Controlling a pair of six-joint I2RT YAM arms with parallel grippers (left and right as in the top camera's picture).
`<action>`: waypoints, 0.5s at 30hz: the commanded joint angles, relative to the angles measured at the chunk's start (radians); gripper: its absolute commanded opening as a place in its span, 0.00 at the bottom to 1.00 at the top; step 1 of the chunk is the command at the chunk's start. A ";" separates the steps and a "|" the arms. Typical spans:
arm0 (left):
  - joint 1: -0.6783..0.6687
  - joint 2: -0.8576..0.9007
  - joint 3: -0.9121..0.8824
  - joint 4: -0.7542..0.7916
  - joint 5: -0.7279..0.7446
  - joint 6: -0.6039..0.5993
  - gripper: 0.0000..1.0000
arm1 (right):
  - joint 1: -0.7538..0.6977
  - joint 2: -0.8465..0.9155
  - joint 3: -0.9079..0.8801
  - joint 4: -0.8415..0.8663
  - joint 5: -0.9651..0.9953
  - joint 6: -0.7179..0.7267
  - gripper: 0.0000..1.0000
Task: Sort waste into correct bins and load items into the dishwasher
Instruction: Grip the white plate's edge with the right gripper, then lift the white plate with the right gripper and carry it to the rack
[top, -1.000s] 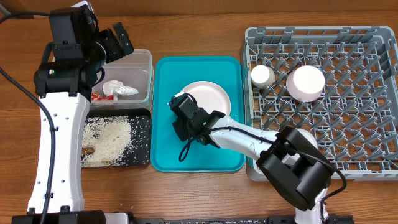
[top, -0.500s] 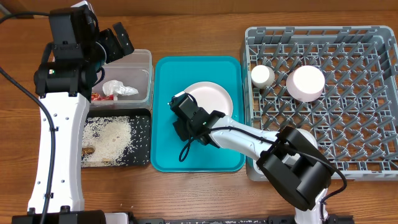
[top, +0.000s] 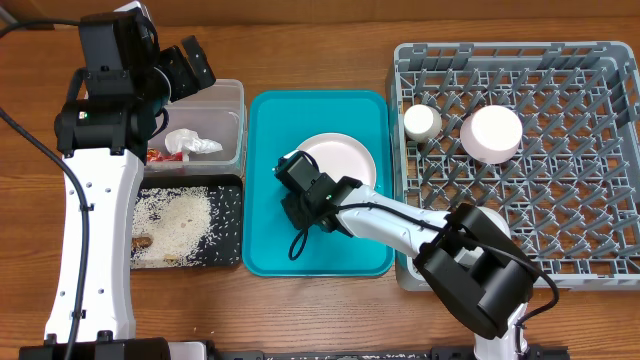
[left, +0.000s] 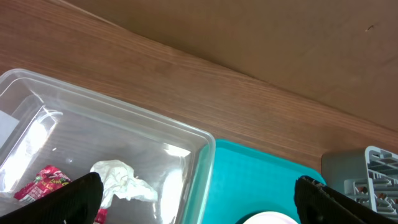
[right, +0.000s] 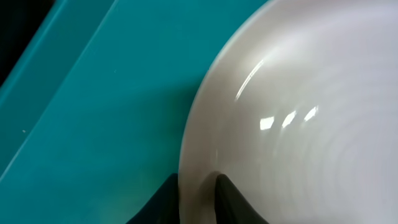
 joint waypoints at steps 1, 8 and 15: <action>-0.007 0.001 0.009 0.003 -0.011 0.015 1.00 | 0.002 0.013 -0.018 -0.044 -0.004 0.011 0.25; -0.007 0.001 0.009 0.003 -0.010 0.015 1.00 | 0.002 0.013 -0.018 -0.052 -0.004 0.011 0.08; -0.007 0.001 0.009 0.003 -0.010 0.015 1.00 | 0.002 -0.008 0.019 -0.062 -0.005 0.011 0.04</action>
